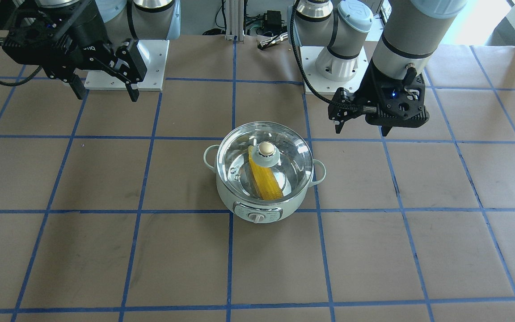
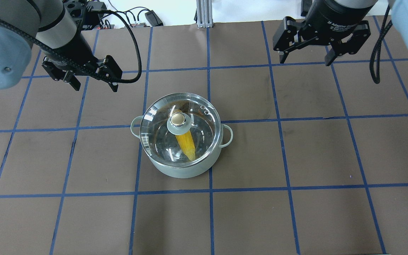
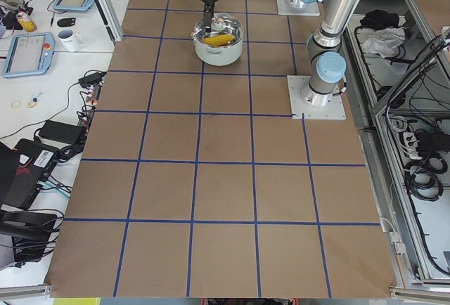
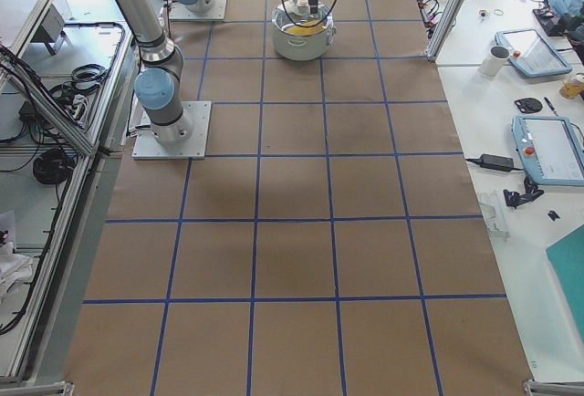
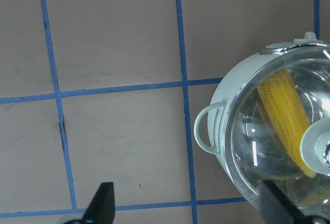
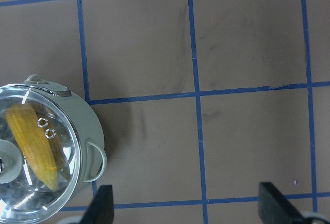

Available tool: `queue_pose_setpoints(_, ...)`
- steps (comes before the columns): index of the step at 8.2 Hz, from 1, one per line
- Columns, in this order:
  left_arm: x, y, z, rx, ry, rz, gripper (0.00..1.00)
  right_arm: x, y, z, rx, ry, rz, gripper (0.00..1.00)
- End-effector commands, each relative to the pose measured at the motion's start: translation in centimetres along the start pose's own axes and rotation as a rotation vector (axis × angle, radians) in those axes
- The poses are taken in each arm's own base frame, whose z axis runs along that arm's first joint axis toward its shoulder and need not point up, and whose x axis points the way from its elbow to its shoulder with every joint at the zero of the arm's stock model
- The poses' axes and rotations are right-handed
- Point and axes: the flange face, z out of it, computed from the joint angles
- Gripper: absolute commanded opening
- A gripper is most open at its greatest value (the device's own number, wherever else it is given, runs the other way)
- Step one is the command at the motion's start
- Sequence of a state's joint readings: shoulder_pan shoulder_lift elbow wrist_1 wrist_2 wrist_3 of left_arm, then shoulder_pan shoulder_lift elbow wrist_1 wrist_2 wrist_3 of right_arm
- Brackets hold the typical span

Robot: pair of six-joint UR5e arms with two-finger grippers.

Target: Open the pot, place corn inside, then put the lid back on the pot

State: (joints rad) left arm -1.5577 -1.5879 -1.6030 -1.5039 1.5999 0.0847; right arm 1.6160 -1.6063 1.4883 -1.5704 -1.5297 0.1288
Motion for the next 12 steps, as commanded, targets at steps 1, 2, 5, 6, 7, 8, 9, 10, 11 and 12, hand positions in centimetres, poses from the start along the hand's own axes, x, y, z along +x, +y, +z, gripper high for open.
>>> queue_pose_setpoints(1, 0.05, 0.07, -0.08, 0.001, 0.0, 0.0, 1.0, 0.71, -0.2, 0.01, -0.002, 0.005, -0.088, 1.0)
queue_pose_setpoints(2, 0.03, 0.07, -0.08, 0.001, -0.002, 0.002, 1.0, 0.72, -0.27, -0.05, 0.005, 0.006, -0.094, 1.0)
queue_pose_setpoints(5, 0.04, 0.21, -0.31, 0.005, -0.002, 0.002, 1.0, 0.69, -0.37, -0.01, 0.006, -0.003, -0.088, 1.0)
queue_pose_setpoints(6, 0.04, 0.22, -0.3, 0.004, -0.002, 0.002, 1.0, 0.7, -0.38, 0.11, 0.001, -0.003, -0.087, 1.0)
queue_pose_setpoints(7, 0.04, 0.27, -0.37, 0.005, -0.002, 0.002, 1.0, 0.65, -0.39, 0.09, 0.002, -0.008, -0.087, 1.0)
queue_pose_setpoints(8, 0.11, 0.24, -0.3, 0.004, -0.002, 0.003, 1.0, 0.65, -0.39, 0.09, 0.002, -0.008, -0.087, 1.0)
queue_pose_setpoints(9, 0.04, 0.18, -0.22, 0.002, -0.002, 0.002, 1.0, 0.65, -0.38, 0.11, 0.001, -0.008, -0.088, 1.0)
queue_pose_setpoints(10, 0.04, 0.18, -0.22, 0.002, -0.002, 0.002, 1.0, 0.67, -0.37, 0.12, -0.001, -0.006, -0.087, 1.0)
queue_pose_setpoints(11, 0.03, 0.07, -0.08, 0.001, -0.002, 0.002, 1.0, 0.65, -0.41, 0.2, -0.002, -0.007, -0.088, 1.0)
queue_pose_setpoints(12, 0.11, 0.08, -0.08, 0.001, -0.002, 0.004, 1.0, 0.65, -0.41, 0.2, -0.002, -0.007, -0.088, 1.0)
